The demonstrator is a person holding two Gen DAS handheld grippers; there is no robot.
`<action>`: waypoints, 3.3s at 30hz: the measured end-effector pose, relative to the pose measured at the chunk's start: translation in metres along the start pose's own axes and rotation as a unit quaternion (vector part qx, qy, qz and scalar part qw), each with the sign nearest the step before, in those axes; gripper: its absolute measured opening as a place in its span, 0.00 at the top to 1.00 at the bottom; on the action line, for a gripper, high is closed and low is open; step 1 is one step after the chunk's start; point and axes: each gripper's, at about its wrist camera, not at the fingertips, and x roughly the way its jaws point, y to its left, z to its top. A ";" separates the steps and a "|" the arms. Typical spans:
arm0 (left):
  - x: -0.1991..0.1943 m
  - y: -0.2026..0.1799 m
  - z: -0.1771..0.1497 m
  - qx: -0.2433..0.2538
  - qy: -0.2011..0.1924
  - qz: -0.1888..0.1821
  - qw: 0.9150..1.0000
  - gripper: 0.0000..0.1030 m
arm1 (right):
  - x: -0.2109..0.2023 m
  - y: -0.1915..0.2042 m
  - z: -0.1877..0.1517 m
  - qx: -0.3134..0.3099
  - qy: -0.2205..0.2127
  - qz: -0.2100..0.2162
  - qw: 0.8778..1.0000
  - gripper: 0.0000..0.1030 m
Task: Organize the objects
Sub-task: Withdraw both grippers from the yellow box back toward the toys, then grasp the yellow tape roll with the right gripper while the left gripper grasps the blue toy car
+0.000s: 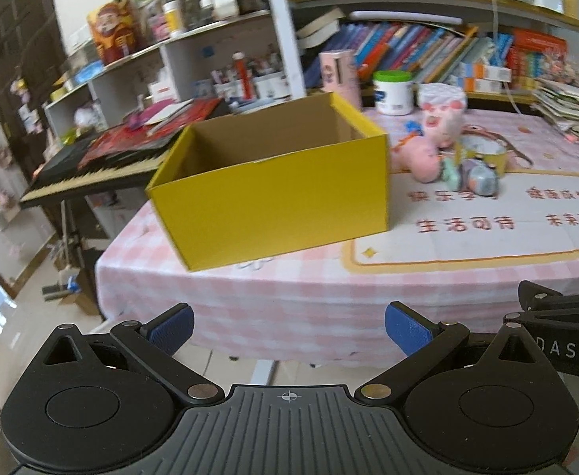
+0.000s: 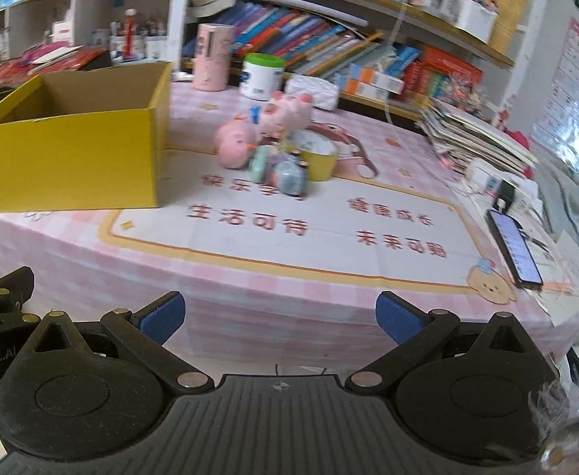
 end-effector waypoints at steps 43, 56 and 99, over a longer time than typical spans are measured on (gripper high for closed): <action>0.107 -0.176 0.101 -0.067 0.046 -0.026 0.996 0.00 | 0.160 -0.171 0.107 -0.009 -0.027 0.056 0.998 0.00; 0.137 -0.202 0.124 -0.084 0.044 -0.053 0.994 0.00 | 0.188 -0.197 0.123 0.014 -0.038 0.103 0.994 0.00; 0.144 -0.156 0.125 -0.117 0.068 -0.051 0.989 0.56 | 0.289 -0.103 0.165 -0.103 0.018 0.221 0.970 0.00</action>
